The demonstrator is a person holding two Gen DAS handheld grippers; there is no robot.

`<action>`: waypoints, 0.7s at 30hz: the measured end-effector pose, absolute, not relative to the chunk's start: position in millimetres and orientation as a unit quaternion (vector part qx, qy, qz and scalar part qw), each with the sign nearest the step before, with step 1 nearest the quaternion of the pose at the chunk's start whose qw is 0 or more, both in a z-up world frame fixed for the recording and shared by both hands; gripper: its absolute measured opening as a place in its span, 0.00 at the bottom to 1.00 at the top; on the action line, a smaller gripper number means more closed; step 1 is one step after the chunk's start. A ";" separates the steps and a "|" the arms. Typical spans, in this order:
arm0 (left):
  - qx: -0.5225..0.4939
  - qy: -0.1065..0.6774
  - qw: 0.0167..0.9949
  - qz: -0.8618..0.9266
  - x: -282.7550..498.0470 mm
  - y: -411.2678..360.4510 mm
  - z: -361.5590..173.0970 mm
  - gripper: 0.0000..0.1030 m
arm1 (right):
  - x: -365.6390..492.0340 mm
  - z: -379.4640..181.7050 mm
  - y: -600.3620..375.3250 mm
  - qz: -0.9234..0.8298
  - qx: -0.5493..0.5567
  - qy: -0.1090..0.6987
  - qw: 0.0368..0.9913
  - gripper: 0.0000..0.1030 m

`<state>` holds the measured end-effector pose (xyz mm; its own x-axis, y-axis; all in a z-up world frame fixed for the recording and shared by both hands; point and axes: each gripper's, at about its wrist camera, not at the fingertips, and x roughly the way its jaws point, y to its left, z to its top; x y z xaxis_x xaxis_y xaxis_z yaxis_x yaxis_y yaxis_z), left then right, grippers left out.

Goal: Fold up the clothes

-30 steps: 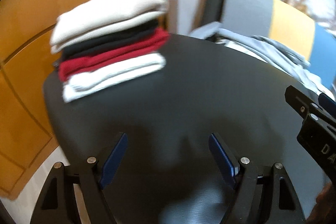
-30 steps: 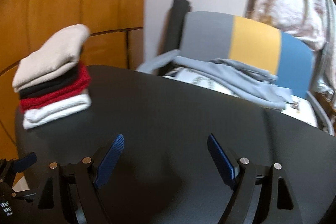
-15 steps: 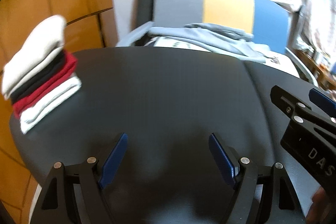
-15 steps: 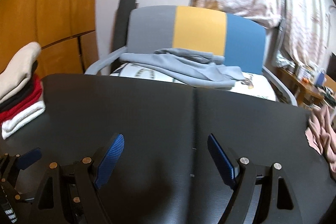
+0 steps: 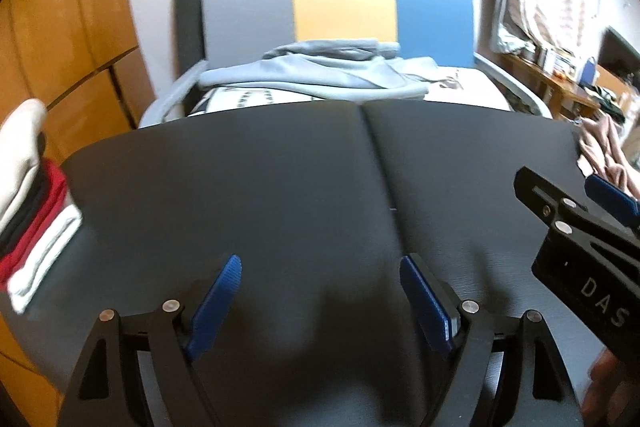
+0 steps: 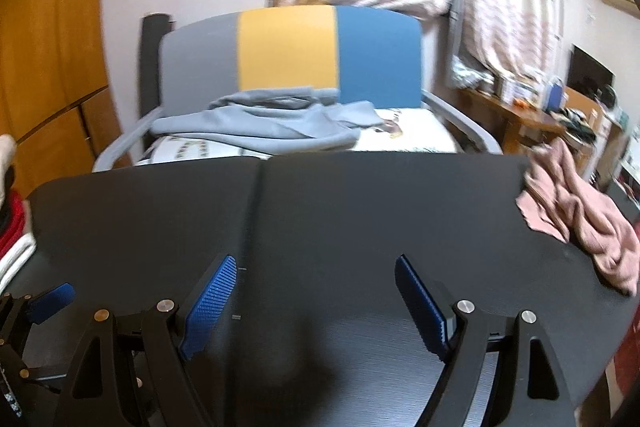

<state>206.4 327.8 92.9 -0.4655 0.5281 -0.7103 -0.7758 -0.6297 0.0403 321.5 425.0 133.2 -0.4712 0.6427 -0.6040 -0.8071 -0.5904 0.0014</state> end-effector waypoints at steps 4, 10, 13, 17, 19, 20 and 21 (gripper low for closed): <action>-0.342 0.197 0.404 0.825 220.1 350.4 94.4 0.81 | 346.8 131.6 447.7 0.827 -0.280 0.169 0.457 0.82; -0.345 0.214 0.429 0.807 242.4 376.6 95.6 0.82 | 384.1 129.7 473.1 0.802 -0.280 0.187 0.494 0.82; -0.357 0.222 0.440 0.793 253.2 392.1 92.9 0.82 | 404.7 130.3 482.7 0.791 -0.274 0.196 0.512 0.82; -0.357 0.238 0.456 0.780 269.8 407.2 90.4 0.83 | 427.7 128.0 496.8 0.773 -0.269 0.213 0.534 0.82; -0.355 0.244 0.464 0.774 279.3 413.3 90.3 0.83 | 438.8 127.0 505.4 0.762 -0.273 0.217 0.546 0.82; -0.354 0.247 0.468 0.771 283.2 416.6 90.1 0.83 | 444.2 126.3 509.5 0.756 -0.274 0.220 0.552 0.82; -0.353 0.250 0.472 0.768 287.1 420.0 89.8 0.83 | 448.3 126.1 512.5 0.752 -0.275 0.222 0.556 0.82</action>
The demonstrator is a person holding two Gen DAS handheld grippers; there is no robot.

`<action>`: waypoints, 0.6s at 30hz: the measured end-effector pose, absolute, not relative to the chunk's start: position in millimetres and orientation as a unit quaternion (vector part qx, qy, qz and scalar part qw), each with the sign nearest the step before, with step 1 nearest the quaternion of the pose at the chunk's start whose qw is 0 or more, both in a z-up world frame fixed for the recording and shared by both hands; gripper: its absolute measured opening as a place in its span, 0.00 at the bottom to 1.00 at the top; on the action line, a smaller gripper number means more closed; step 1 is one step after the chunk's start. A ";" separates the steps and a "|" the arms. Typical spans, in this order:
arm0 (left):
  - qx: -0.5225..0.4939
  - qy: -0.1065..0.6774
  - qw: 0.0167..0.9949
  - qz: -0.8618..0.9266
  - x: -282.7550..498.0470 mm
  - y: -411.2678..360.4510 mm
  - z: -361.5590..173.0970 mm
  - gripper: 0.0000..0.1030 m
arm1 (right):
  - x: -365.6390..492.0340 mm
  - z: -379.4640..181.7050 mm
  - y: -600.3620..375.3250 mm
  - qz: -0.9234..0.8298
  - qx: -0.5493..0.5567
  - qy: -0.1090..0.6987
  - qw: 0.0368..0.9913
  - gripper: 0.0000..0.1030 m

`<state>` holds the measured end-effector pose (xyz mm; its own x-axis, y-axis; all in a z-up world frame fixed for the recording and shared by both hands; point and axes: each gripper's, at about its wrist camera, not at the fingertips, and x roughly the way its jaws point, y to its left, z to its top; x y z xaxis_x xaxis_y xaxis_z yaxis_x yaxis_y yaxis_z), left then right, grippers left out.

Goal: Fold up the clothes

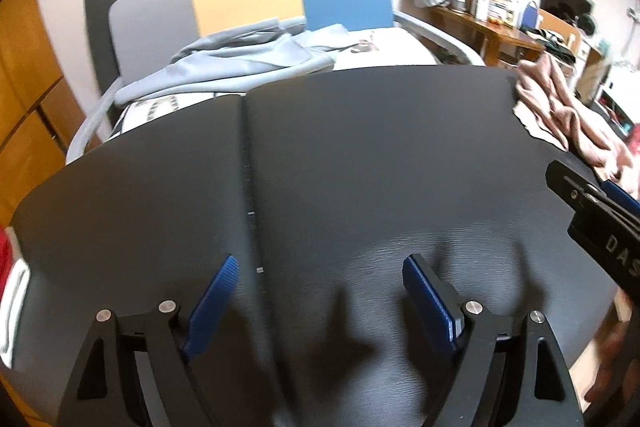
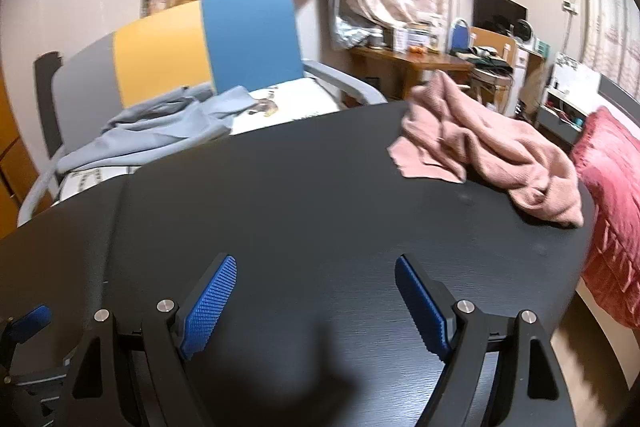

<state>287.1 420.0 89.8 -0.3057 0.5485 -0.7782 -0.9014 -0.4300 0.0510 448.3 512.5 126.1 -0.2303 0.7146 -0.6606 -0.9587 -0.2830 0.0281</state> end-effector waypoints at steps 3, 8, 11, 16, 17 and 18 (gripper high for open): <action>-0.354 0.257 0.483 0.759 298.8 426.9 88.2 0.84 | 458.6 124.7 519.5 0.742 -0.276 0.225 0.568 0.82; -0.357 0.264 0.501 0.743 313.8 438.8 84.5 0.85 | 474.4 125.2 528.1 0.728 -0.275 0.228 0.585 0.82; -0.354 0.276 0.511 0.733 322.7 444.3 82.2 0.85 | 483.3 123.5 534.9 0.722 -0.278 0.230 0.590 0.82; -0.345 0.288 0.523 0.724 333.3 450.9 81.5 0.85 | 495.0 123.0 547.0 0.715 -0.280 0.233 0.597 0.82; -0.344 0.290 0.524 0.723 335.3 452.3 81.2 0.85 | 497.0 122.6 549.4 0.713 -0.280 0.233 0.599 0.82; -0.344 0.292 0.526 0.721 336.8 454.2 80.9 0.85 | 499.0 122.2 552.0 0.711 -0.280 0.233 0.601 0.82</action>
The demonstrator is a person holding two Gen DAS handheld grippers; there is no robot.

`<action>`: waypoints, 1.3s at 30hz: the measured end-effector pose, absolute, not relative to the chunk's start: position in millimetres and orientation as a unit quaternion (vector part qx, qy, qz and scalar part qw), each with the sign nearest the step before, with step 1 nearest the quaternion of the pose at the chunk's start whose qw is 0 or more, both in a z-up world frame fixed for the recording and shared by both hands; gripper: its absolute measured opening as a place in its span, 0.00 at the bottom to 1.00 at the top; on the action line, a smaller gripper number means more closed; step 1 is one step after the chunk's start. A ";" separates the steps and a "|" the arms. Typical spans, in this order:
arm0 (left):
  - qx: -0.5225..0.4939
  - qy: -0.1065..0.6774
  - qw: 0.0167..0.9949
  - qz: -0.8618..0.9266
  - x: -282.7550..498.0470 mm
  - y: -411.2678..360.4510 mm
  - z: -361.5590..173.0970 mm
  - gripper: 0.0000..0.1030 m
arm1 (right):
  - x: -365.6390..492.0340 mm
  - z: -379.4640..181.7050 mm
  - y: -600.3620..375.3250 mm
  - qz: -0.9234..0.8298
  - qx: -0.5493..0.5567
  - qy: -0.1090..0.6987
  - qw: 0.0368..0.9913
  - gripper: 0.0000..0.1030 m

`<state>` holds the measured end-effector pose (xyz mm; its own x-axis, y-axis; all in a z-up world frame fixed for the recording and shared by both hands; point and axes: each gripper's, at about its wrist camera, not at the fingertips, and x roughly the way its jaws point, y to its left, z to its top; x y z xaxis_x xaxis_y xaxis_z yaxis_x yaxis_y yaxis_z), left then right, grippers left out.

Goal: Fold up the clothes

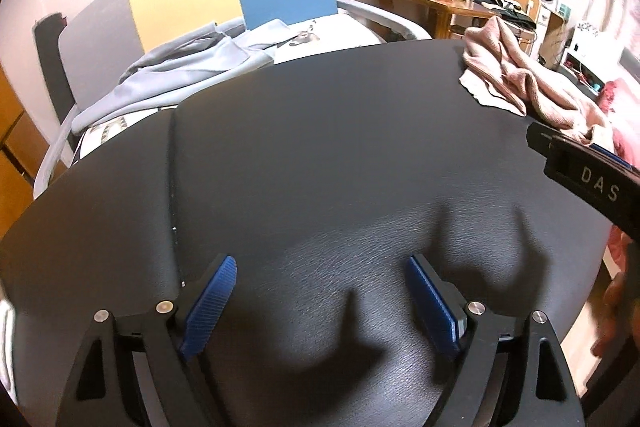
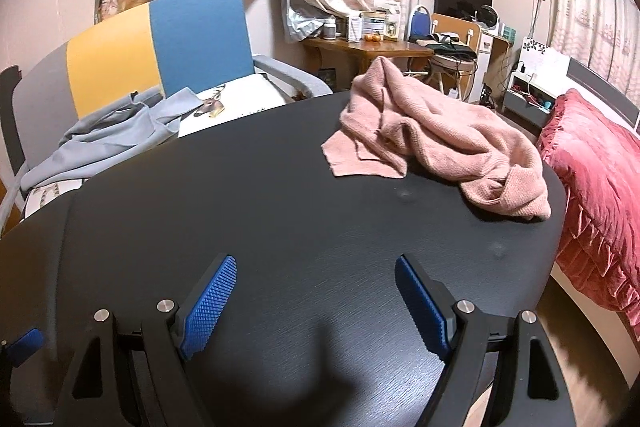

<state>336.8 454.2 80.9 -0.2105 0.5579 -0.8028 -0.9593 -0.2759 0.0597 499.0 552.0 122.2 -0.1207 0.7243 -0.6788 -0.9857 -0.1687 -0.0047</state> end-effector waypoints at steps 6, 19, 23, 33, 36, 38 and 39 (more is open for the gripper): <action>-0.339 0.301 0.532 0.715 342.9 464.8 81.4 0.85 | 514.6 119.4 570.7 0.698 -0.283 0.233 0.615 0.82; -0.345 0.318 0.533 0.704 346.7 489.8 74.2 0.85 | 558.4 103.2 638.0 0.659 -0.312 0.216 0.649 0.82; -0.357 0.317 0.531 0.700 338.5 492.2 71.7 0.85 | 580.1 104.5 678.5 0.650 -0.317 0.199 0.662 0.82; -0.392 0.317 0.505 0.701 316.1 478.5 53.5 0.85 | 590.2 91.6 775.3 0.673 -0.342 0.213 0.620 0.81; -0.396 0.326 0.501 0.698 310.5 472.7 48.5 0.85 | 579.2 77.8 795.1 0.667 -0.365 0.224 0.609 0.81; -0.393 0.331 0.496 0.700 307.0 467.6 46.6 0.85 | 571.7 64.3 807.0 0.659 -0.391 0.232 0.599 0.81; -0.393 0.332 0.496 0.700 305.3 464.9 45.9 0.85 | 568.8 56.7 811.7 0.656 -0.403 0.234 0.593 0.77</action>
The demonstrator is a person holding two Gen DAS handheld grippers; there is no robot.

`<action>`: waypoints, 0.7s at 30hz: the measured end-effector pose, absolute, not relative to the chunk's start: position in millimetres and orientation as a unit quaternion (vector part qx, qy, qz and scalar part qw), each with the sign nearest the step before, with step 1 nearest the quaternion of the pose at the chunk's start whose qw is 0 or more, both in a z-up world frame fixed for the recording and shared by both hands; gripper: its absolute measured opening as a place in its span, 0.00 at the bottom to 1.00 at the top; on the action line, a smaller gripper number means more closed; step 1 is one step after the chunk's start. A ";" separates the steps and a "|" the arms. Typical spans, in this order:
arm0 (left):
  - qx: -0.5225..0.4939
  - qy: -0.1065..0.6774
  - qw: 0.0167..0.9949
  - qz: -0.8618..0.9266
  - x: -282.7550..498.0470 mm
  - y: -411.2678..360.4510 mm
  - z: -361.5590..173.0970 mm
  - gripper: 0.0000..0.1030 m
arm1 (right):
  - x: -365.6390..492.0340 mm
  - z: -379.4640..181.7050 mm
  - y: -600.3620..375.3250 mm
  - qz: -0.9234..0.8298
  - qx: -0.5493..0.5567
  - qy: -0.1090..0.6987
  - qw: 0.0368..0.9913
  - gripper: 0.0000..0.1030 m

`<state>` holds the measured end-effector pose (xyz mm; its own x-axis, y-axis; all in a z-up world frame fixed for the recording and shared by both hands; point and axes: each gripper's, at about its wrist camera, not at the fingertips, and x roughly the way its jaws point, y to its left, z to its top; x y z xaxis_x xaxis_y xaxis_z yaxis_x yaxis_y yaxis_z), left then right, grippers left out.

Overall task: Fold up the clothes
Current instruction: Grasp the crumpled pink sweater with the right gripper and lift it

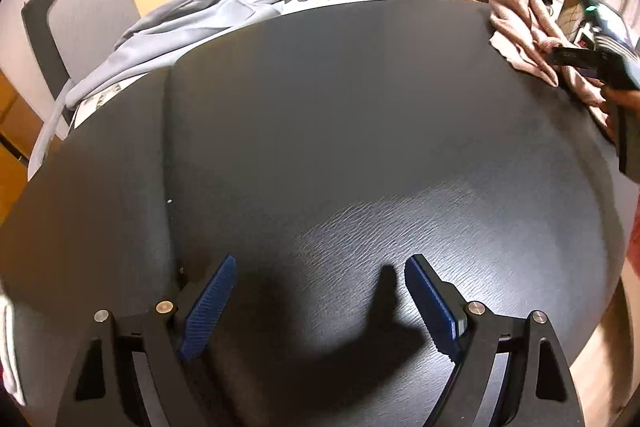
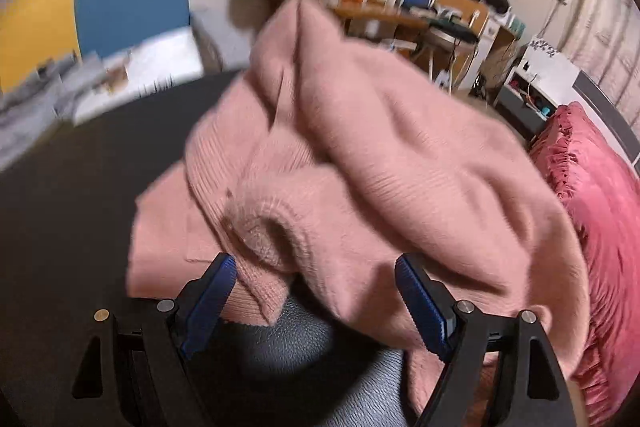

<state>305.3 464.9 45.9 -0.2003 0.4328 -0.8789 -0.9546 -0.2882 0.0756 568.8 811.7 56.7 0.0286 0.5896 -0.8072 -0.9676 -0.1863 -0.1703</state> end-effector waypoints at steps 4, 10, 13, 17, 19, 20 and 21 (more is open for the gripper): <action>-0.389 0.337 0.494 0.701 299.0 455.4 43.7 0.85 | 565.6 39.8 817.4 0.647 -0.409 0.243 0.595 0.71; -0.404 0.332 0.488 0.699 291.5 450.6 36.7 0.85 | 564.5 37.1 809.5 0.657 -0.405 0.247 0.586 0.25; -0.419 0.322 0.485 0.697 288.6 448.5 33.2 0.85 | 558.7 37.8 799.2 0.660 -0.417 0.231 0.581 0.13; -0.420 0.318 0.486 0.697 287.9 446.3 35.5 0.85 | 555.5 52.6 776.7 0.685 -0.387 0.251 0.565 0.10; -0.420 0.314 0.486 0.699 286.6 444.3 36.7 0.85 | 556.4 57.0 759.3 0.703 -0.368 0.266 0.548 0.09; -0.421 0.312 0.485 0.700 285.9 443.3 37.3 0.85 | 555.6 58.8 749.9 0.711 -0.360 0.273 0.539 0.09; -0.423 0.310 0.484 0.701 285.2 443.0 37.9 0.85 | 551.5 60.2 738.4 0.721 -0.353 0.279 0.527 0.09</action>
<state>285.2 443.0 37.9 -0.1746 0.4164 -0.8923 -0.9403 -0.3394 0.0256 551.5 738.4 60.2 -0.1953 0.5625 -0.8034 -0.9568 -0.2892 0.0301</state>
